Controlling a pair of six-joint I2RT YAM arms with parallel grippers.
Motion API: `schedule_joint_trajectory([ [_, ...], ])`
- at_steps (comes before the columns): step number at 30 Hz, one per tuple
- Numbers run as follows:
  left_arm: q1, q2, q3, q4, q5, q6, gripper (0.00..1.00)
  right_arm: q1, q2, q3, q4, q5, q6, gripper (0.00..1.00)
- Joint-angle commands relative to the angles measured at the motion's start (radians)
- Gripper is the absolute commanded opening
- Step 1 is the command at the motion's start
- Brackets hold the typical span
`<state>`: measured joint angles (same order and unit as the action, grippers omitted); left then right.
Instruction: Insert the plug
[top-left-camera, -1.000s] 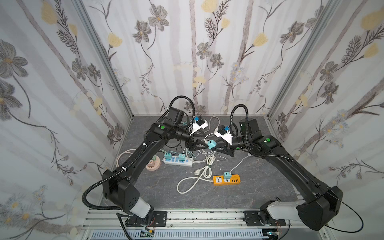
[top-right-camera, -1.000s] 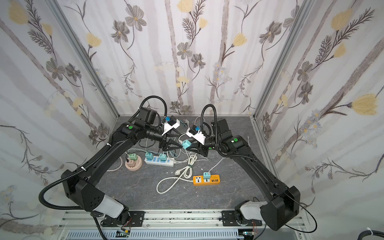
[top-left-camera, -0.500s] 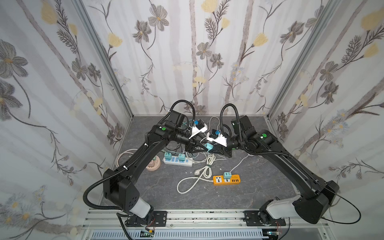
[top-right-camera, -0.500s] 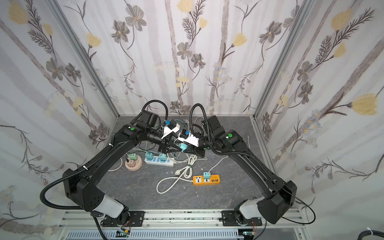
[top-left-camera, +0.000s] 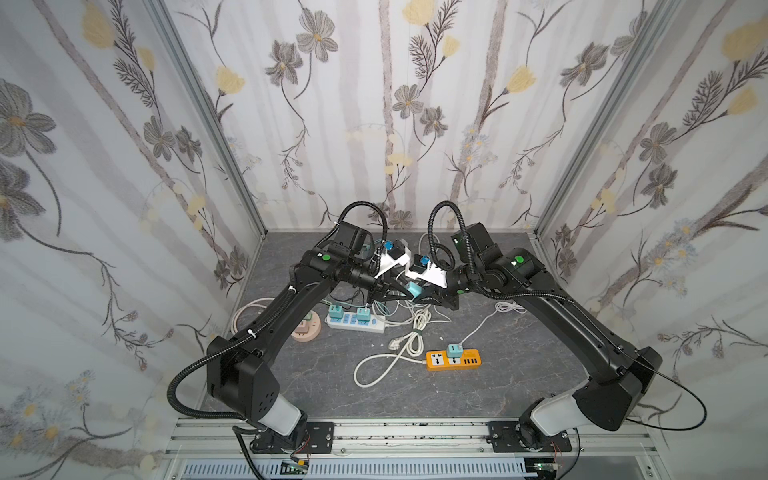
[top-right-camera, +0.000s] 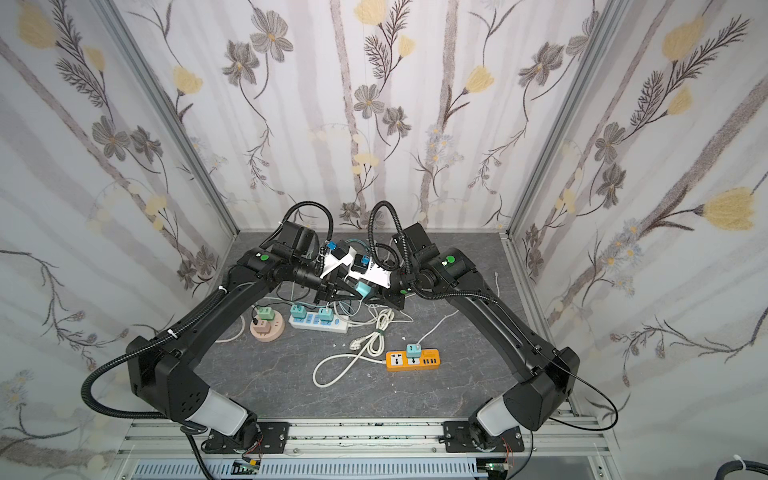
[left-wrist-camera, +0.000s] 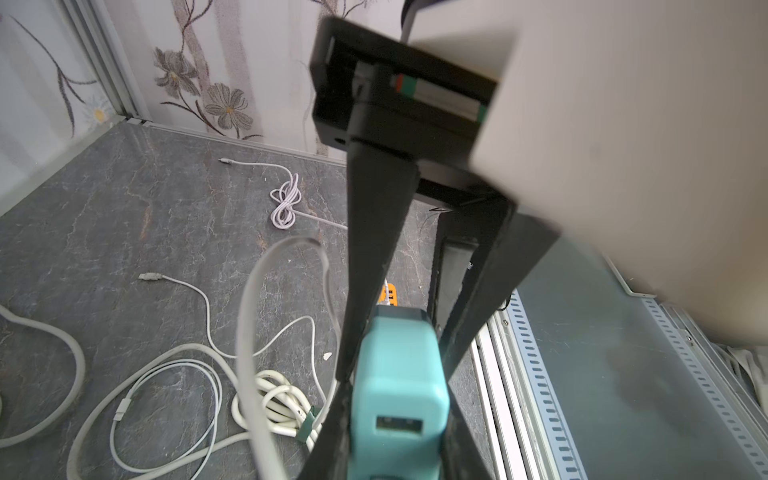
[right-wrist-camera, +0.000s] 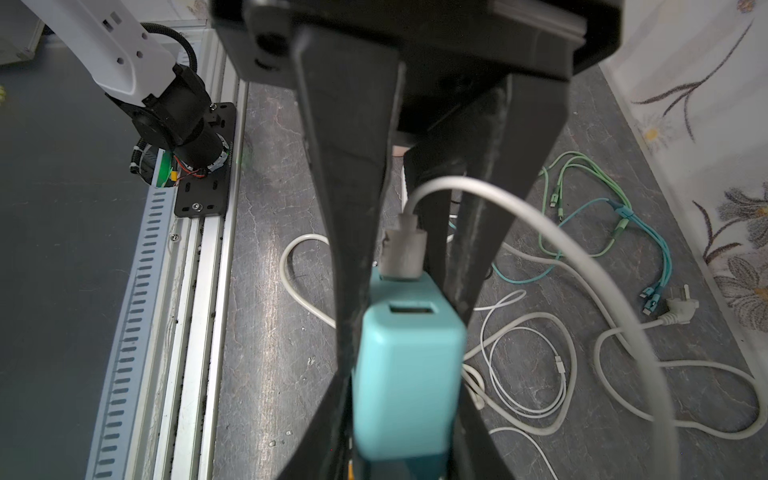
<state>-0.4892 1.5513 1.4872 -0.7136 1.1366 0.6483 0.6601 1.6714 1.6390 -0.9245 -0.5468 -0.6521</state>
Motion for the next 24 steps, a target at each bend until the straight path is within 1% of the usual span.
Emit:
schedule_joint_trajectory([
  [1, -0.003, 0.002, 0.001, 0.025, 0.000, -0.045, 0.37, 0.015, 0.032, 0.027, -0.023, -0.022, -0.065, 0.00],
  [2, -0.003, 0.001, 0.001, 0.026, -0.001, -0.043, 0.42, 0.016, 0.038, 0.038, -0.037, -0.024, -0.067, 0.00],
  [3, -0.002, 0.000, -0.001, 0.026, -0.001, -0.039, 0.45, 0.016, 0.046, 0.045, -0.045, -0.025, -0.070, 0.00],
  [5, -0.002, -0.003, -0.005, 0.029, 0.003, -0.026, 0.45, 0.016, 0.055, 0.057, -0.061, -0.027, -0.074, 0.00],
  [6, 0.000, -0.003, -0.008, 0.031, 0.008, -0.023, 0.44, 0.016, 0.057, 0.060, -0.063, -0.030, -0.073, 0.00],
  [8, 0.000, -0.001, -0.009, 0.031, 0.026, -0.018, 0.36, 0.016, 0.061, 0.067, -0.062, -0.038, -0.073, 0.00],
  [10, -0.001, 0.005, -0.007, 0.030, 0.023, -0.022, 0.35, 0.017, 0.057, 0.070, -0.051, -0.054, -0.072, 0.00],
  [11, 0.001, 0.007, -0.007, 0.027, 0.018, -0.023, 0.38, 0.016, 0.053, 0.070, -0.043, -0.056, -0.070, 0.00],
  [12, 0.002, 0.009, -0.008, 0.022, 0.014, -0.023, 0.45, 0.017, 0.049, 0.068, -0.036, -0.053, -0.066, 0.00],
  [13, 0.004, 0.009, -0.010, 0.020, 0.012, -0.023, 0.48, 0.016, 0.047, 0.067, -0.030, -0.052, -0.064, 0.00],
  [15, 0.010, 0.004, -0.013, 0.005, 0.022, -0.008, 0.49, 0.016, 0.041, 0.065, -0.024, -0.039, -0.066, 0.00],
  [20, 0.026, 0.004, -0.015, -0.031, 0.031, 0.027, 0.46, 0.016, 0.034, 0.059, -0.014, -0.038, -0.066, 0.00],
  [22, 0.026, 0.004, -0.015, -0.029, 0.032, 0.028, 0.41, 0.016, 0.034, 0.055, -0.005, -0.048, -0.065, 0.00],
  [24, 0.026, 0.005, -0.017, -0.019, 0.043, 0.022, 0.33, 0.016, 0.034, 0.049, 0.006, -0.057, -0.060, 0.00],
])
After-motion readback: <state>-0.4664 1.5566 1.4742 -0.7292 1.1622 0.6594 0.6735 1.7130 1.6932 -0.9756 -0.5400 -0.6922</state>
